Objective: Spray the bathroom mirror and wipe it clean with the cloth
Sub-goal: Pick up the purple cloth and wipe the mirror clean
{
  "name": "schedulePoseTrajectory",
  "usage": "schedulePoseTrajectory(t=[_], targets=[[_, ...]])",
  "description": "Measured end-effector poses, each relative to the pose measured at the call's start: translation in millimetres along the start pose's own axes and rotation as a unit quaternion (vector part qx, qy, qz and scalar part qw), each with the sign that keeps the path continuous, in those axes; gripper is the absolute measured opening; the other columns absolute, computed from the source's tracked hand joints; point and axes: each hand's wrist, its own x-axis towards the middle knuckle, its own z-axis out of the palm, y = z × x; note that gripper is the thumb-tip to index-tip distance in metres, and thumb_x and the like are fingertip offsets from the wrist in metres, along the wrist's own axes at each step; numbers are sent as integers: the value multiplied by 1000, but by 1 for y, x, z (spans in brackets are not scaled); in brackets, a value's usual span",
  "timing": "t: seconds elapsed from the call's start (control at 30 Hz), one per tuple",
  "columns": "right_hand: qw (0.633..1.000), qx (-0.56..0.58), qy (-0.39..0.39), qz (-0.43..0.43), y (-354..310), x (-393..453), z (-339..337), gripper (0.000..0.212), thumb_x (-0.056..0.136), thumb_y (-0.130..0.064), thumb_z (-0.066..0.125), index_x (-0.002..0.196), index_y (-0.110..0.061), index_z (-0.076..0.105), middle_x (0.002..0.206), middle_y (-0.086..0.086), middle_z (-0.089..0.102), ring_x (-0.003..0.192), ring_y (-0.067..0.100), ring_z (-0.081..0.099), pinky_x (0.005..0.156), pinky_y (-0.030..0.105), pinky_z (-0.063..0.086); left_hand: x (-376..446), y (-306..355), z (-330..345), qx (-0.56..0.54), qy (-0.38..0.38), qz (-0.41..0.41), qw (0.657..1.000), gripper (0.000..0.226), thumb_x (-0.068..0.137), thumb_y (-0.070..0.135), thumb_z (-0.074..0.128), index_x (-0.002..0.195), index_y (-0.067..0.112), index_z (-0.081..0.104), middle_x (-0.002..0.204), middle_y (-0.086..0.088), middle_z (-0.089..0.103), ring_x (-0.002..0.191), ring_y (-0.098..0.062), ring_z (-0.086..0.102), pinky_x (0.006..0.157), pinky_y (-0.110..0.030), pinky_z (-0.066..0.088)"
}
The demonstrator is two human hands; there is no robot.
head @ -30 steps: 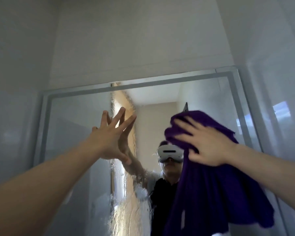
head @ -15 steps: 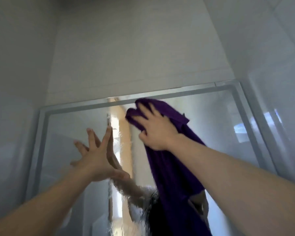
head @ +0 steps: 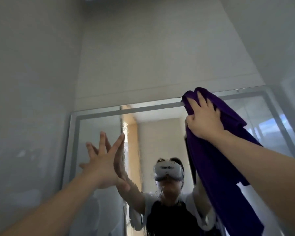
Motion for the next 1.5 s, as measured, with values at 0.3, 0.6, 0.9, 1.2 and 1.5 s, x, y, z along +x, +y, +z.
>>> schedulePoseTrajectory(t=[0.3, 0.6, 0.9, 1.2, 1.5], targets=[[974, -4, -99, -203, -96, -65, 42, 66, 91, -22, 53, 154, -34, 36, 172, -7, 6, 151, 32, 24, 106, 55, 41, 3, -3, -3, 0, -8, 5, 1000, 159, 51, 56, 96, 136, 64, -37, 146, 8, -59, 142, -48, -39, 110, -81, 17], [939, -27, -137, -314, 8, -154, 36, 61, 81, -26, 46, 141, -27, 54, 169, -3, 22, 134, 35, 52, 99, 52, 52, 6, -9, 2, 1, -8, 29, 1000, 162, 43, 66, 94, 130, 65, -43, 142, 6, -63, 139, -52, -42, 107, -85, 17], [993, -39, -93, -60, -49, -12, 0, 72, 91, -32, 50, 157, -41, 23, 172, -1, 0, 152, 37, 17, 109, 62, 38, 12, -9, 8, -9, -17, 31, 999, 165, 44, 62, 96, 135, 62, -41, 139, 4, -66, 135, -51, -47, 105, -86, 12], [950, -131, -261, -109, -129, -9, -6, 82, 98, -30, 49, 159, -45, -3, 168, 6, -24, 154, 44, 4, 120, 59, 27, 16, -9, 11, -7, -7, 29, 1000, 168, 43, 60, 97, 130, 61, -46, 134, 1, -69, 132, -53, -49, 105, -87, 12], [884, -366, -186, -222, -150, -23, -13, 64, 90, -41, 63, 146, -22, 37, 132, 16, 55, 116, 34, 53, 96, 42, 41, 9, -9, 12, 1, 4, 16, 1000, 165, 44, 66, 93, 131, 59, -47, 137, -1, -67, 136, -53, -45, 108, -85, 16]])
